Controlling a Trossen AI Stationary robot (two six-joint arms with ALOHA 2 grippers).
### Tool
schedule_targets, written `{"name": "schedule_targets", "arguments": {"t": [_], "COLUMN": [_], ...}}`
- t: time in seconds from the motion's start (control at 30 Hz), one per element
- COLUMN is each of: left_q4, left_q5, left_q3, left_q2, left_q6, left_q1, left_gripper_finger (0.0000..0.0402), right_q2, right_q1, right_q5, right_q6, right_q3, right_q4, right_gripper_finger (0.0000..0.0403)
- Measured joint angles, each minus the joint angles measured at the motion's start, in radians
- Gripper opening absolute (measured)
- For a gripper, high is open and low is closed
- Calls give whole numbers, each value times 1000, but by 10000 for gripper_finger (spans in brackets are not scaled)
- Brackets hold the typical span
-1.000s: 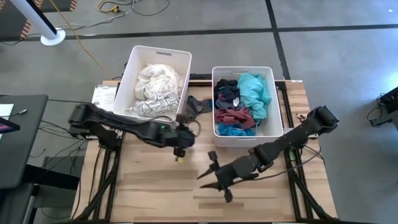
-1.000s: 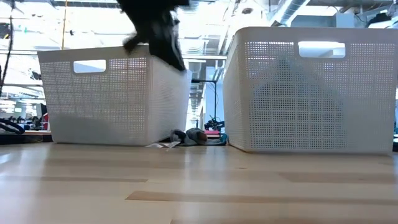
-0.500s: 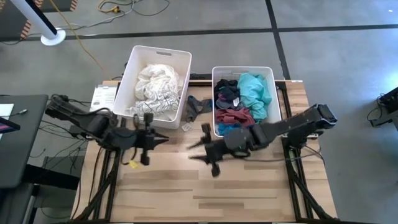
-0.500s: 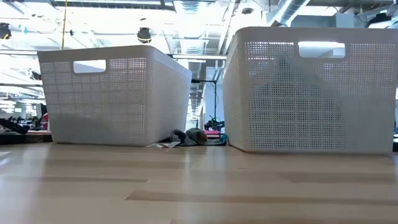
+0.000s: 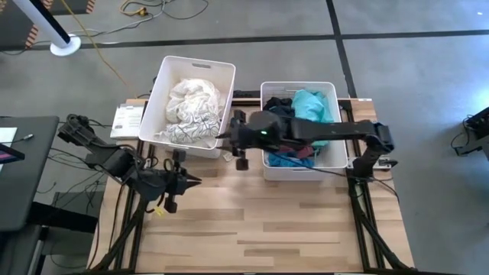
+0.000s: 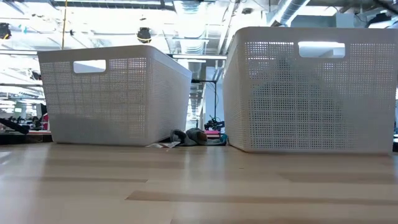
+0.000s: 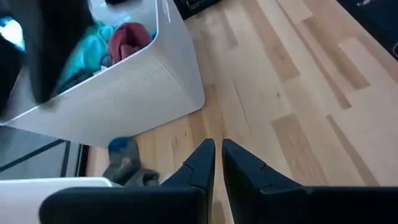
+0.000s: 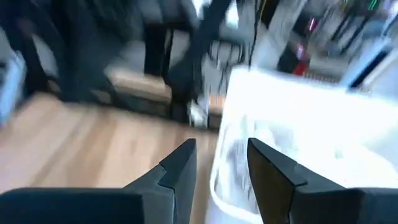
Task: Sort clothes
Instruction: Move the bottom gray sock to the center of the table
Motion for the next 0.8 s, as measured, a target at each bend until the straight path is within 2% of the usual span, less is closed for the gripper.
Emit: {"name": "schedule_targets", "arguments": {"t": [0.17,0.37,0.57,0.67,0.8], "left_q4": [-34,-118,-122,-125,-117], "left_q5": [-15,-43,-76,-76,-79], "left_q3": [-1,-2,-27,-45,-59], "left_q2": [-3,-9,-10,-9,-9], "left_q6": [-58,-122,-149,-163,-161], "left_q1": [-1,-22,-43,-46,-46], "left_gripper_finger": [28,28,28,28,28], "right_q2": [87,106,137,140,167], "right_q1": [-79,-148,-175,-175,-175], "right_q5": [-1,-3,-106,-107,-106], "right_q6": [12,43,70,73,95], "right_q3": [49,51,50,50,52], "right_q4": [-109,-179,-246,-337,-352], "right_gripper_finger": [159,159,159,159,159]}}
